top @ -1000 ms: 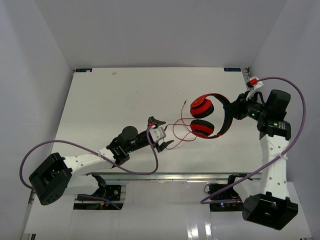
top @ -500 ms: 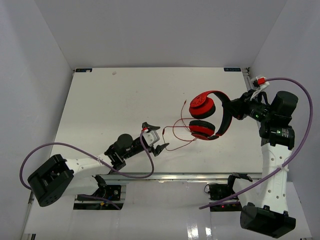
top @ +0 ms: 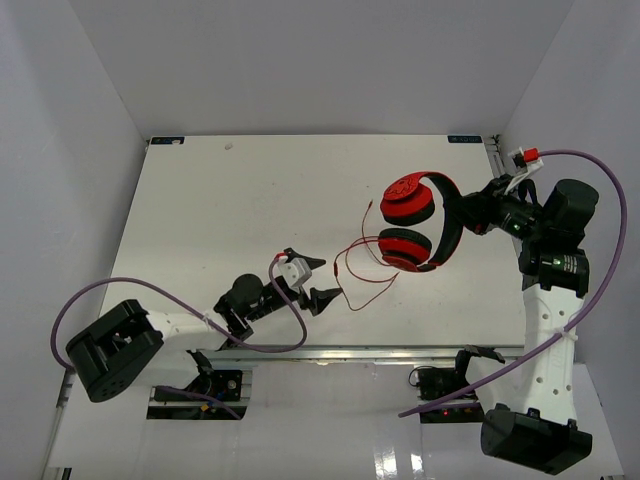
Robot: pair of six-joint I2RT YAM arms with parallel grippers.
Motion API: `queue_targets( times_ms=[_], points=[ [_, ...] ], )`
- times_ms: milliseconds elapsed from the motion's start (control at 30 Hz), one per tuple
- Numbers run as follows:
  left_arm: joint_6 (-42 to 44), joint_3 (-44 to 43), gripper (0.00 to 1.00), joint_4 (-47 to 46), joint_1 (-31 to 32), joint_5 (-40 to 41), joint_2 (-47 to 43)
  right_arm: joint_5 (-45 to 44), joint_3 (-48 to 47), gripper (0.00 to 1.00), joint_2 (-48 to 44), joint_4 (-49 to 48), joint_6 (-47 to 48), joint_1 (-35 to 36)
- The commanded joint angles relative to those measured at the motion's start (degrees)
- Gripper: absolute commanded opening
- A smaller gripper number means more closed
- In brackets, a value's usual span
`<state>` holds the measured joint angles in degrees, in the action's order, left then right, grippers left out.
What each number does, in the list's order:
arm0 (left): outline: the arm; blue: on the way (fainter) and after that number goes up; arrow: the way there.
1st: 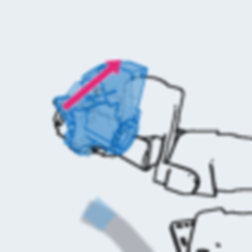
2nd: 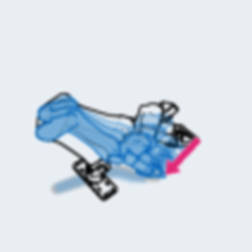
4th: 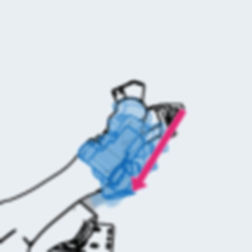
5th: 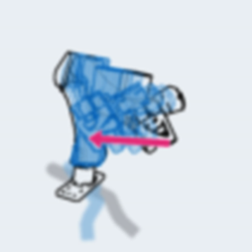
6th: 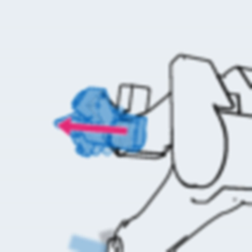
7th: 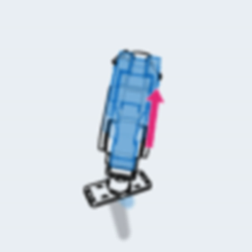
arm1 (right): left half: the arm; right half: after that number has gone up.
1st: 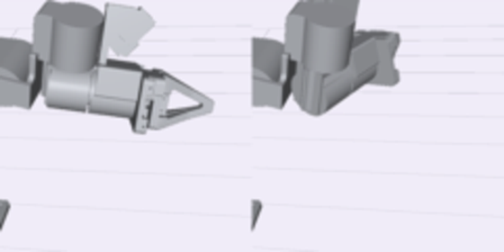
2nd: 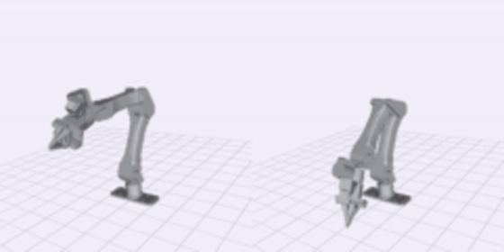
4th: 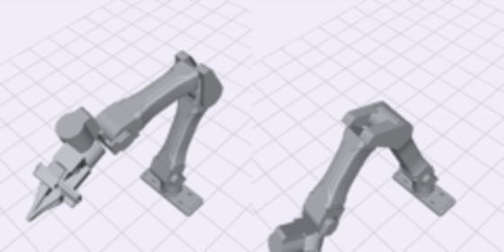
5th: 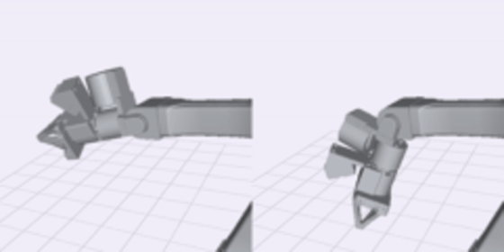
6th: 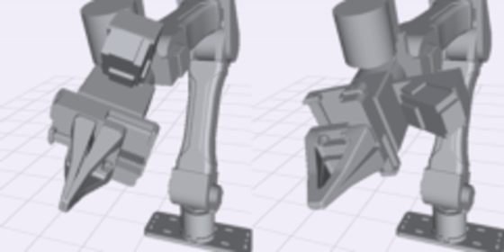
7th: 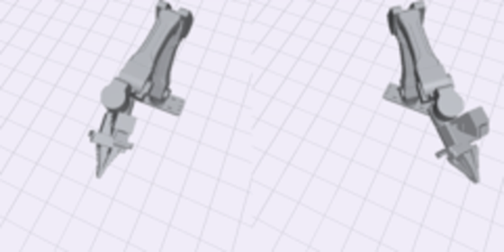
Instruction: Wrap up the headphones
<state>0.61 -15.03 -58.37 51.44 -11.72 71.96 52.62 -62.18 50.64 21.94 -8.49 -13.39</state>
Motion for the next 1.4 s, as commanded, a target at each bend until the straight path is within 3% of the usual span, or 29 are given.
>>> queue_targets(
  times_ms=[0, 200, 400, 800, 1000, 1133, 1300, 1367],
  points=[
    [-5.13, 2.04, 0.88, -6.06, 0.94, -3.67, -1.31, 1.43, -3.72, 0.08, 0.34, -3.32, -3.81, 0.12],
    [-5.41, 6.99, 0.91, 2.32, 0.95, -1.03, -12.58, 0.3, -4.48, 0.08, 1.04, -2.64, -2.9, 0.12],
    [-6.77, 11.45, 0.97, 2.87, 1.2, -0.5, -19.29, 0.11, -4.79, 0.08, 1.39, -2.34, -2.34, 0.03],
    [-11.48, 3.11, 0.97, -14.68, 1.18, -5.47, 3.05, 0.23, -5.18, 0.08, 1.07, -1.73, -2.65, 0.09],
    [-15.94, 0.37, 0.93, -22.46, 1.47, -8.85, 9.5, -0.05, -5.45, 0.08, 1.13, -0.94, -1.9, 0.04],
    [-16.7, -1.05, 0.81, -23.61, 1.47, -9.7, 13.24, 0.39, -5.15, 0.08, 1.28, -1.33, -2.12, 0.12],
    [-17.96, -2.46, 0.47, -27.76, 1.47, -10.39, 18.95, 1.63, -5.59, 0.08, 0.85, -1.64, -2.8, 0.03],
    [-18.97, -3.12, 0.44, -30.05, 1.47, -10.82, 21.47, 1.91, -5.54, 0.08, 0.69, -1.64, -3.13, 0.05]
  ],
)
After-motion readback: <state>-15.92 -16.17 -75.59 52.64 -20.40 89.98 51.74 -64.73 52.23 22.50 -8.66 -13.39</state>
